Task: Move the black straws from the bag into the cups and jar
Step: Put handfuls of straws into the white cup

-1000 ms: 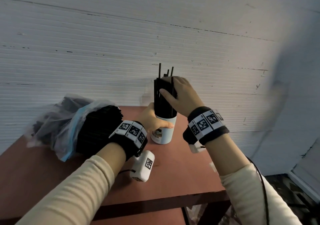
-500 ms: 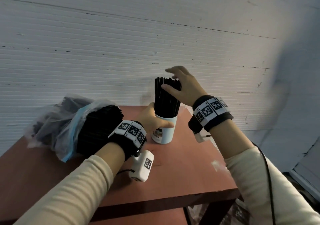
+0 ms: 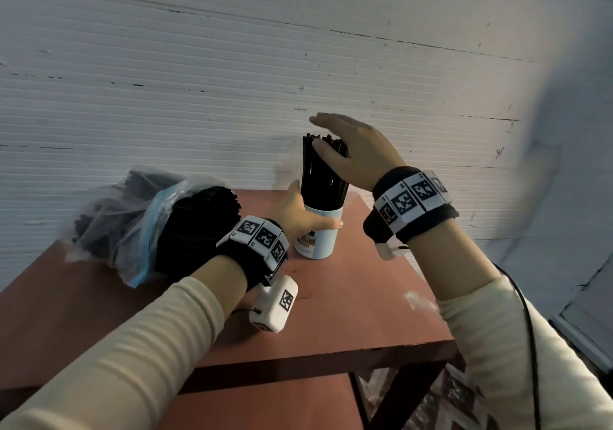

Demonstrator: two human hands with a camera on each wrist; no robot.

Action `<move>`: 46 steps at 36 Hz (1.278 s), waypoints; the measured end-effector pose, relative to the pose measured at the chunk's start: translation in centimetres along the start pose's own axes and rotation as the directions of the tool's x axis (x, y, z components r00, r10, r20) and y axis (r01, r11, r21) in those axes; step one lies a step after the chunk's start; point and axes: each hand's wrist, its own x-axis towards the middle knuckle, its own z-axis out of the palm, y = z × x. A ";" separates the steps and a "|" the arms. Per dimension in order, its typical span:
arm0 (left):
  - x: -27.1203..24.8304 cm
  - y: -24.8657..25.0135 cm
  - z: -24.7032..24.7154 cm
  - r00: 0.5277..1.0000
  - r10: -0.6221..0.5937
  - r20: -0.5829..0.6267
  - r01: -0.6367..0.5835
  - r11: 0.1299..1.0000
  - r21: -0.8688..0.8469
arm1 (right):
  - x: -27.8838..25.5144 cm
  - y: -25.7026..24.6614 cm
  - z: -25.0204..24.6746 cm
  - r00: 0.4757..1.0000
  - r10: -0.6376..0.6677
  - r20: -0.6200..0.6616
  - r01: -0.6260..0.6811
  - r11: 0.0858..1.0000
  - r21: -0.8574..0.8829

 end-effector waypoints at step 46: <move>-8.1 -5.7 -20.9 0.937 0.165 -0.307 -0.020 0.904 0.427 | 0.5 -16.1 11.9 0.824 -0.224 0.520 0.079 0.955 0.287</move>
